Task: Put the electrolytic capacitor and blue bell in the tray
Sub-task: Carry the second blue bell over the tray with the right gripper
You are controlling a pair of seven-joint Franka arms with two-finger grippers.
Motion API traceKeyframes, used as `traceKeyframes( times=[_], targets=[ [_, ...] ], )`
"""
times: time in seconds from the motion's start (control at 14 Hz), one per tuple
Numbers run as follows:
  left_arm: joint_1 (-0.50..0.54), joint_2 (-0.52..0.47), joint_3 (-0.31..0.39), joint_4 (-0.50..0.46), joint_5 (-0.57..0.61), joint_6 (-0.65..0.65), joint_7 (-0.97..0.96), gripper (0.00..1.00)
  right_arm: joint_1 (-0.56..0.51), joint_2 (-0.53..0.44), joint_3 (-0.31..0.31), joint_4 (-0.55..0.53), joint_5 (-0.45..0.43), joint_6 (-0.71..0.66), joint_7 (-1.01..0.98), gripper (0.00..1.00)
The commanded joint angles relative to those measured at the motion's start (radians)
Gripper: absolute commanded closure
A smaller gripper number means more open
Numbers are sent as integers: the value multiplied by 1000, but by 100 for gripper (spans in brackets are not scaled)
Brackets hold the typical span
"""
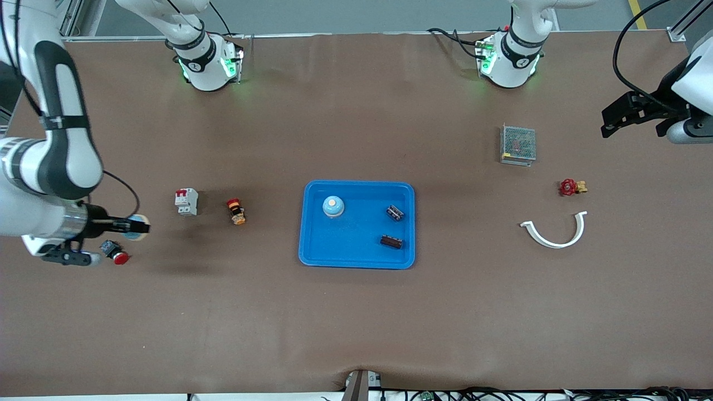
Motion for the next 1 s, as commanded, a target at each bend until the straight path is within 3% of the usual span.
traceKeyframes(
  times=[0.0, 0.29, 0.71, 0.93],
  targets=[
    [23, -44, 2, -81, -11, 80, 16, 0, 112, -11, -11, 19, 59, -12, 276, 100],
    [22, -47, 2, -98, -11, 99, -1, 0, 282, 13, -11, 98, 60, 13, 631, 100],
    [22, -50, 0, -95, -24, 95, -1, 0, 429, 136, -12, 164, 58, 143, 1085, 100],
    [22, -41, 2, -95, -25, 95, -4, 0, 512, 241, -17, 259, 43, 200, 1383, 100]
  ],
)
